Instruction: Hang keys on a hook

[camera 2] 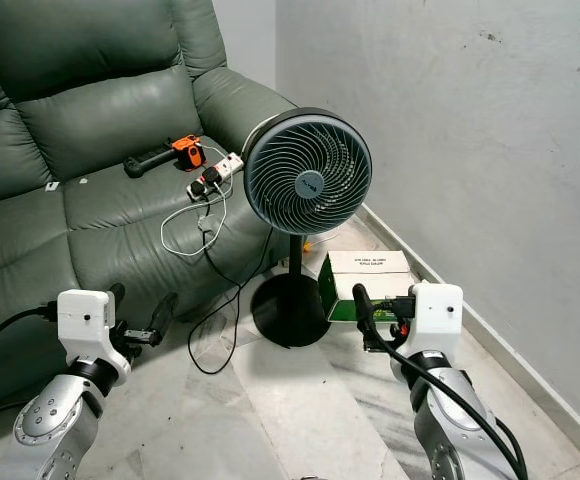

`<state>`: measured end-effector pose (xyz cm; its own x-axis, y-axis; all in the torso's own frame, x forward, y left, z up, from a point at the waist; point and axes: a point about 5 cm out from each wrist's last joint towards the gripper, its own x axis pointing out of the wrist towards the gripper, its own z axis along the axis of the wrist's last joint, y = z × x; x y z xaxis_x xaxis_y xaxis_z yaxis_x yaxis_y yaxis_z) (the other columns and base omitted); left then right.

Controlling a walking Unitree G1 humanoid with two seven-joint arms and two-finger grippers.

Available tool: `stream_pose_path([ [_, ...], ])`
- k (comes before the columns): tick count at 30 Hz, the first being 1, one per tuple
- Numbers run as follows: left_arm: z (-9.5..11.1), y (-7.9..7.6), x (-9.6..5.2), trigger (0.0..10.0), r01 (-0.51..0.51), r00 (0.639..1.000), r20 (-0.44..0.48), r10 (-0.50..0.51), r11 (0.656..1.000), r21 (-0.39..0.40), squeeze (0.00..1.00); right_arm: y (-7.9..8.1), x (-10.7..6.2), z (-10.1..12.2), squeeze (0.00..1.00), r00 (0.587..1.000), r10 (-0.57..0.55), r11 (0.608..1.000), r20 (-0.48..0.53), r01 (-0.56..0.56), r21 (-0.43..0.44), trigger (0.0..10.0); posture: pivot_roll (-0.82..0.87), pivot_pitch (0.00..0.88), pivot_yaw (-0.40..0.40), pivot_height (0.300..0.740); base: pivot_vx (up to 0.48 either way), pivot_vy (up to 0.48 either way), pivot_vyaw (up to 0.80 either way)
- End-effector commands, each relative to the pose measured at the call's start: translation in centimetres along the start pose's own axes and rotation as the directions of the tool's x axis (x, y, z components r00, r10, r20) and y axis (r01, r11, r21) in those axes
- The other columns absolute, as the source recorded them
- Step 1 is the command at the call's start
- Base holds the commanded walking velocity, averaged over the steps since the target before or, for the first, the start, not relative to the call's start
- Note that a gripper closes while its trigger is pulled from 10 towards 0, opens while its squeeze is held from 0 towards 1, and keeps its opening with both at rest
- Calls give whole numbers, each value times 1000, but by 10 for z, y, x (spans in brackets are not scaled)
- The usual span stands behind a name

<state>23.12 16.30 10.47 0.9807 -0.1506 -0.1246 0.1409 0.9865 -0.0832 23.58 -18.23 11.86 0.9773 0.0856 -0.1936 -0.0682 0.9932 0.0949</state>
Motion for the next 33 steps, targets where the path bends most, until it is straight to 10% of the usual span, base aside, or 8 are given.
stream_pose_path([
  [1,0,1,0,10000,-6,1000,-3,6,1000,19,0,1,-1,4,0,1000,1,1000,14,-1,-6,10000,-67,125,5,740,0,0,0],
  [12,0,1,0,10000,-6,1000,-3,6,1000,19,0,1,-1,4,0,1000,1,1000,14,-1,-6,10000,-67,125,5,740,0,0,0],
  [13,1,1,0,10000,0,1000,0,0,1000,26,0,2,-1,4,0,1000,6,1000,13,-6,-9,10000,0,0,0,740,0,0,0],
  [18,9,7,30,10000,0,999,35,-2,999,53,0,18,40,20,0,995,29,989,97,-43,140,10000,-44,0,48,740,0,0,0],
  [33,1,12,23,10000,10,1000,22,-11,999,53,0,23,41,11,0,997,37,983,69,-49,177,10000,-22,0,53,740,0,0,0],
])
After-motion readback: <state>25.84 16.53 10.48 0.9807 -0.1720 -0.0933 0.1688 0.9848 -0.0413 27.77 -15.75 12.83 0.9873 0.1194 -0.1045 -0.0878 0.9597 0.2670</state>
